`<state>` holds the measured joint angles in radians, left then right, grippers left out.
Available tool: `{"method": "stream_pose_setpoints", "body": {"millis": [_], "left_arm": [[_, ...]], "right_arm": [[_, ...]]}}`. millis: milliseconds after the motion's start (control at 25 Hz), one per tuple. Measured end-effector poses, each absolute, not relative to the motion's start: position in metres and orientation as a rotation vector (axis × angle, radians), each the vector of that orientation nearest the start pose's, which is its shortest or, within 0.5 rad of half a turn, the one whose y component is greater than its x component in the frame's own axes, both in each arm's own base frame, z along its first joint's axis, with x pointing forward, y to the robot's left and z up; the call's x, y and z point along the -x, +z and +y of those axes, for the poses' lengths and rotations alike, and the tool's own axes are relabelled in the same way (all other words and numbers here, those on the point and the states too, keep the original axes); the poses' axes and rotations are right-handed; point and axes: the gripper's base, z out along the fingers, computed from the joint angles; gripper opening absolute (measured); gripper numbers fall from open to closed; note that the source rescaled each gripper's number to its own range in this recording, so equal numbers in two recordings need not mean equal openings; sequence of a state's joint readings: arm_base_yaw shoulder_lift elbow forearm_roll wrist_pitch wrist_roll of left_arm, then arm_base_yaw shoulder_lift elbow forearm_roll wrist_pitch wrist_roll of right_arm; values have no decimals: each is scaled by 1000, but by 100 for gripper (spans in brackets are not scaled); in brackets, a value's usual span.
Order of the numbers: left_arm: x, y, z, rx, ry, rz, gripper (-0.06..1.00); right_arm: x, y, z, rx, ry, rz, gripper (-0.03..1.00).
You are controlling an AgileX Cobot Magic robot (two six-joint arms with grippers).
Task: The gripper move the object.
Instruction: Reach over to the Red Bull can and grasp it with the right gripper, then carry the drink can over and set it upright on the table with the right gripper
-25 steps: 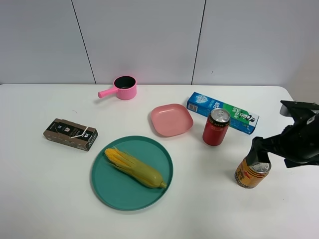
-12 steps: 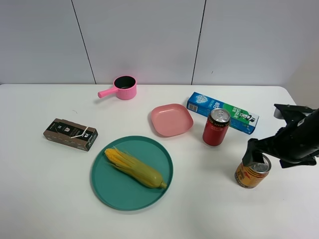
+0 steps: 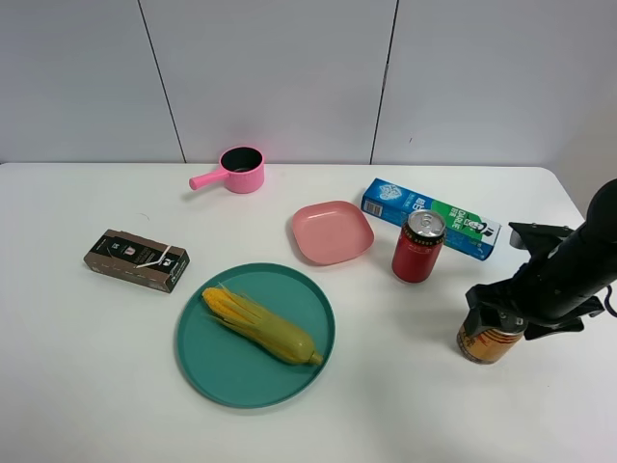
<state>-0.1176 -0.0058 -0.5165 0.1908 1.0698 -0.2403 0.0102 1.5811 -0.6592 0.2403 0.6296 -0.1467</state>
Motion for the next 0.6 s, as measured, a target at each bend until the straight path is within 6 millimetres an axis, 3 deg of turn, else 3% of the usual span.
{"method": "stream_pose_setpoints", "body": {"millis": [40, 240, 360, 520, 600], "left_arm": [[7, 282, 16, 136, 0, 2012, 100], [7, 282, 16, 136, 0, 2012, 100], [7, 282, 16, 136, 0, 2012, 100], [7, 282, 16, 136, 0, 2012, 100], [7, 282, 16, 136, 0, 2012, 100]], "right_arm": [[-237, 145, 16, -41, 218, 3016, 5], [-236, 146, 34, 129, 212, 3018, 7], [-233, 157, 55, 297, 237, 3032, 0], [-235, 202, 91, 487, 284, 2921, 0], [-237, 235, 114, 573, 321, 2816, 0]]}}
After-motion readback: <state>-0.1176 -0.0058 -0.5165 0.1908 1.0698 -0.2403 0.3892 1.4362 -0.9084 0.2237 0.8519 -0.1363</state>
